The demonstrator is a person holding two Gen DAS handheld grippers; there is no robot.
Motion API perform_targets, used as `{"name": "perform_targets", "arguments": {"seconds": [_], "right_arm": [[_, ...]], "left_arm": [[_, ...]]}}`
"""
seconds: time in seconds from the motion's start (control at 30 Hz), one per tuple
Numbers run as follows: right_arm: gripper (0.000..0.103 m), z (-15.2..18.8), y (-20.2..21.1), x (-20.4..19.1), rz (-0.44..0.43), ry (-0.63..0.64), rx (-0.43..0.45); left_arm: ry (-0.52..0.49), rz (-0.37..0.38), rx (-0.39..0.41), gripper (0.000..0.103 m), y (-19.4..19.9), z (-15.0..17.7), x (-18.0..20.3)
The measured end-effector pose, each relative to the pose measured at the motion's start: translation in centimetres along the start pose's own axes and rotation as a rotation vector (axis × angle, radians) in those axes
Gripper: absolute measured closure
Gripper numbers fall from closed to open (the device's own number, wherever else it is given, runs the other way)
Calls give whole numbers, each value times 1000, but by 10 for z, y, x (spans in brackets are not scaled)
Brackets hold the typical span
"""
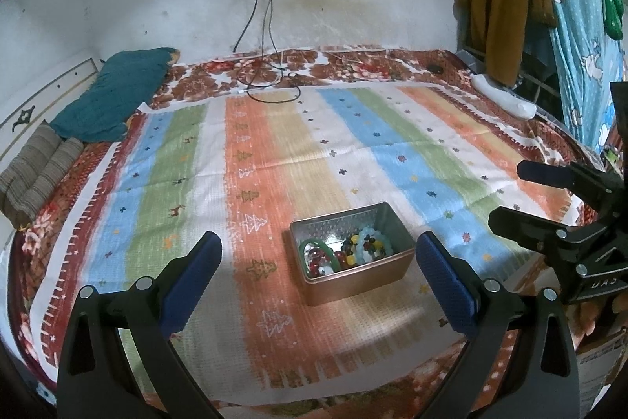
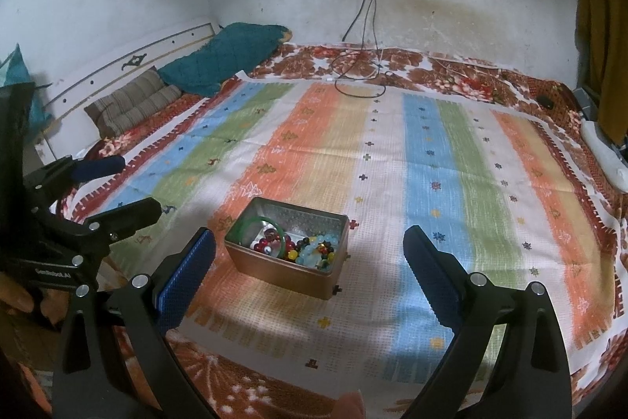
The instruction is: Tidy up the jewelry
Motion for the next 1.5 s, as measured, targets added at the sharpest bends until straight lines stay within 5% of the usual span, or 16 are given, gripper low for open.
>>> {"name": "perform_targets", "arguments": {"seconds": [1.5], "right_arm": [[6, 4, -2, 0, 2, 0, -2]], "left_arm": [[3, -9, 0, 6, 4, 2, 0]]}}
Point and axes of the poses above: each gripper's, at about its wrist camera, not at the fingertips, and y roughly against the way its jaws point, x to its right, z to its underside, the point moved 3 cm from there along -y, roughly the way its jaws point, and after that the axes turned 12 degrees about -y, right-handed, at the moved point
